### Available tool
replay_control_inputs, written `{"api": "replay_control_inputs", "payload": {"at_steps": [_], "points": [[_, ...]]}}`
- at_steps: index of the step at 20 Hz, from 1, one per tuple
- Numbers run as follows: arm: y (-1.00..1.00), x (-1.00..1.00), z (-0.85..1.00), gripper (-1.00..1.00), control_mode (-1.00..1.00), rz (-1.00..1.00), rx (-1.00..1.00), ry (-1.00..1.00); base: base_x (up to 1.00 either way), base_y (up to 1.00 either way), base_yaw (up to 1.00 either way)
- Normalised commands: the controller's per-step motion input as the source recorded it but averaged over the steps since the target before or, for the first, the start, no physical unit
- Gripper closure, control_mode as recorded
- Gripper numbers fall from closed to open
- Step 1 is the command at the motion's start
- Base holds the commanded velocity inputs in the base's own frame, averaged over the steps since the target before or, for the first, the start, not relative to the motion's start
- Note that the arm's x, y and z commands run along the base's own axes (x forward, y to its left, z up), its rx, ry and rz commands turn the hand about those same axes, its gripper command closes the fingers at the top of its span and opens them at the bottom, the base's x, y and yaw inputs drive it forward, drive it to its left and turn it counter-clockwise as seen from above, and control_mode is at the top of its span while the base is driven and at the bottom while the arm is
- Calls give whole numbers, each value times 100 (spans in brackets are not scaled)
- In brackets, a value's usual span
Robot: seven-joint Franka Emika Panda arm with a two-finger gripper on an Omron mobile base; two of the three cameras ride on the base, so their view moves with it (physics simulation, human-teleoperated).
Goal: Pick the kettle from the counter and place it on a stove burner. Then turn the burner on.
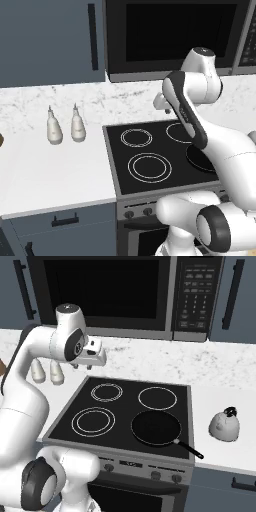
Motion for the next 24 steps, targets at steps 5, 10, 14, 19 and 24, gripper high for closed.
{"api": "replay_control_inputs", "payload": {"at_steps": [5, 10, 14, 19, 24], "points": [[-16, -15, -3, -100, -100, -1, 0, 0, 0, 0, 0], [-56, -44, -20, -100, -100, -4, 1, -4, 0, 0, 0], [-67, -48, -21, -100, -100, -4, 2, -14, 0, 0, 0], [-65, -53, -21, -100, -100, -1, 4, -19, 0, 0, 0], [-90, -17, -19, -100, -100, -13, 0, -5, 0, 0, 0]]}}
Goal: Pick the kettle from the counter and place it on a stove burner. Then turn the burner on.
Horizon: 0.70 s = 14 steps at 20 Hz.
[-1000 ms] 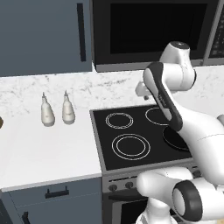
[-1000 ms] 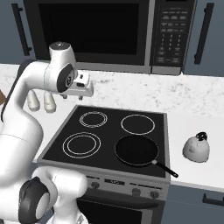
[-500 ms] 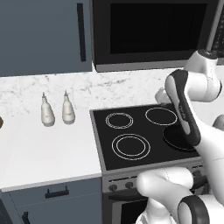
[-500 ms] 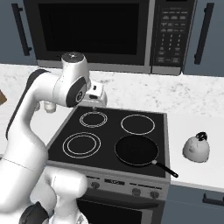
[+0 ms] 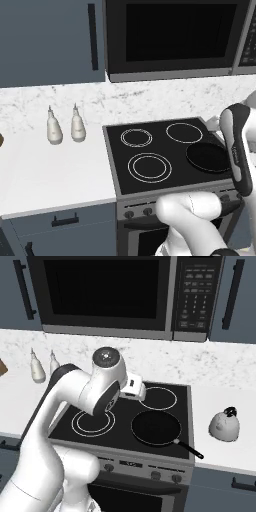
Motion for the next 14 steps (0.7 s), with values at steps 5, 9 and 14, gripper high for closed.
{"api": "replay_control_inputs", "payload": {"at_steps": [5, 9, 14], "points": [[-100, 0, -10, -100, -100, -30, -2, 9, 0, 0, 0], [-100, 4, -5, -100, -100, -37, -3, 13, 0, 0, 0], [-98, 4, -8, -100, -100, -29, 0, 4, 0, 0, 0]]}}
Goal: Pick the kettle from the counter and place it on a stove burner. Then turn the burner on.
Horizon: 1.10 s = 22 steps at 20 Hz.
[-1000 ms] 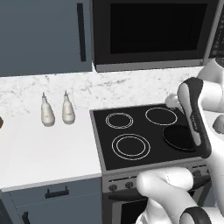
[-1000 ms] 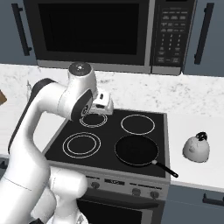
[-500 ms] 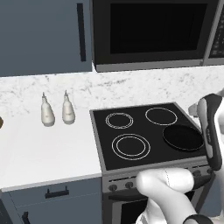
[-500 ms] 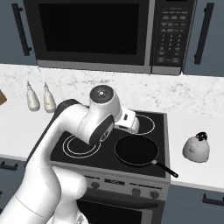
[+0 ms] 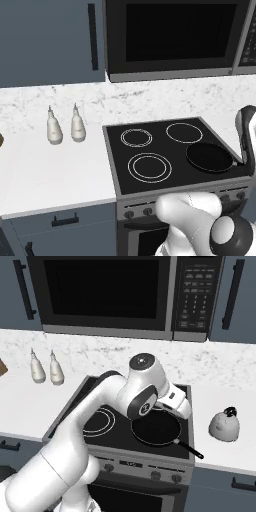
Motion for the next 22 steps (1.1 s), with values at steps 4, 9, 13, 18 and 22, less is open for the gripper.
{"api": "replay_control_inputs", "payload": {"at_steps": [4, 9, 13, 18, 22], "points": [[-100, 0, -13, -100, -100, -17, 3, 0, 0, 0, 0], [-98, 0, -24, -100, -100, -20, 5, 0, 0, 0, 0], [-93, 11, -23, -100, -100, -12, 8, 0, 0, 0, 0], [-42, 32, -22, -100, -100, -1, 6, 0, 0, 0, 0], [0, 49, -16, -100, -100, 0, 4, 0, 0, 0, 0]]}}
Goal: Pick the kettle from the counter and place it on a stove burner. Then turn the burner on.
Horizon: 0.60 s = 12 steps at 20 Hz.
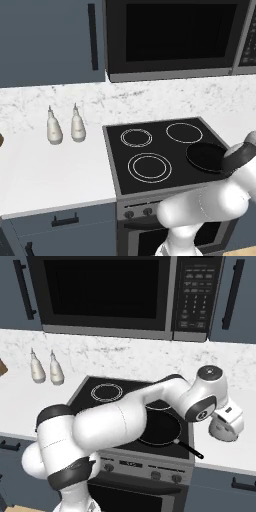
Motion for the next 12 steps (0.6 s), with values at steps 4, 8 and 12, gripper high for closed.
{"api": "replay_control_inputs", "payload": {"at_steps": [4, 8, 12], "points": [[0, 57, -19, -100, -100, 0, 3, 0, 0, 0, 0], [0, 46, -25, -100, -100, 0, 0, -2, 0, 0, 0], [0, 25, -20, -100, -100, 0, 0, -3, 0, 0, 0]]}}
